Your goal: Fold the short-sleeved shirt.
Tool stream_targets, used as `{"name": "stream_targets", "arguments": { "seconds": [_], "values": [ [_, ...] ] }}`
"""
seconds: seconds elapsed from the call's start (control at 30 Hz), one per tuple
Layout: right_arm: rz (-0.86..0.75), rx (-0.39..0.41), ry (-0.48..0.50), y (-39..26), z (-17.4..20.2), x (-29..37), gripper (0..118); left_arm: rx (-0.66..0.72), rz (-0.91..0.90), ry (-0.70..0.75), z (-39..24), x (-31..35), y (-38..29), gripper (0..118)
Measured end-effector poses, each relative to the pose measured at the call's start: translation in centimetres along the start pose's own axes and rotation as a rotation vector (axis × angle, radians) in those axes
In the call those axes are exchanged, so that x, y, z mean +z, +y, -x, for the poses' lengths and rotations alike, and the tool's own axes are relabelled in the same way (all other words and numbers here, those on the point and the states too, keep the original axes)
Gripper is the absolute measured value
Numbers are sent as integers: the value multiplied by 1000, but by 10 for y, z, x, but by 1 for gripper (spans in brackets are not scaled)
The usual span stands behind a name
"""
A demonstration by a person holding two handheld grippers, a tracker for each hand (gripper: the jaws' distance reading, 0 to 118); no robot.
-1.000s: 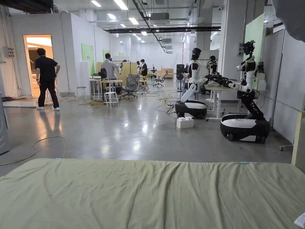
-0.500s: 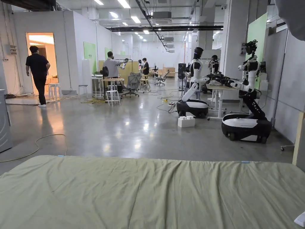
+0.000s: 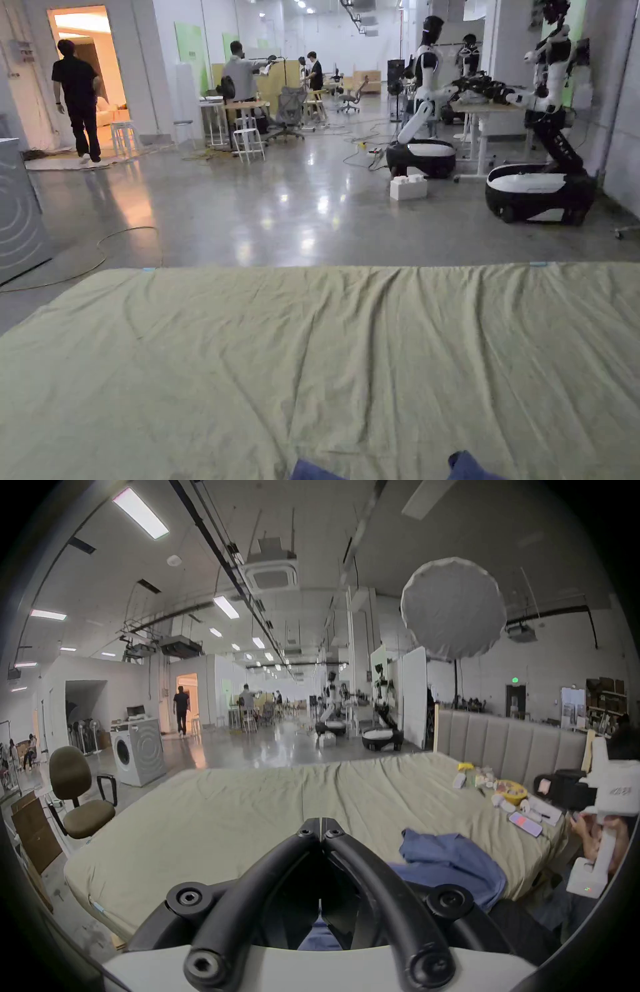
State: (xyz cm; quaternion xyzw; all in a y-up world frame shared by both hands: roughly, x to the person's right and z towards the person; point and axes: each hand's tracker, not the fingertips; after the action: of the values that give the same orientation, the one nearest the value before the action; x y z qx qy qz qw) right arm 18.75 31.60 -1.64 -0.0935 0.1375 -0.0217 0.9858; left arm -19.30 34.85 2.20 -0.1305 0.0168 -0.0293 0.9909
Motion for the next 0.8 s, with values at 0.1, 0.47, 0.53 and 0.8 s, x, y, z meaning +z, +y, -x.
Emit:
{"name": "stream_targets", "arguments": {
  "seconds": [0.1, 0.47, 0.53, 0.8],
  "values": [
    [22, -10, -14, -8, -4, -2, 0, 64, 131, -75, 8, -53, -12, 1],
    [211, -36, -111, -47, -41, -10, 0, 134, 542, -251, 14, -315, -91, 90],
    [224, -30, -164, -51, -50, -5, 0, 49, 605, -219, 7, -342, -107, 88],
    [319, -17, -225, -67, -75, 1, 0, 94, 691, -197, -3, -401, -143, 65]
  ]
}}
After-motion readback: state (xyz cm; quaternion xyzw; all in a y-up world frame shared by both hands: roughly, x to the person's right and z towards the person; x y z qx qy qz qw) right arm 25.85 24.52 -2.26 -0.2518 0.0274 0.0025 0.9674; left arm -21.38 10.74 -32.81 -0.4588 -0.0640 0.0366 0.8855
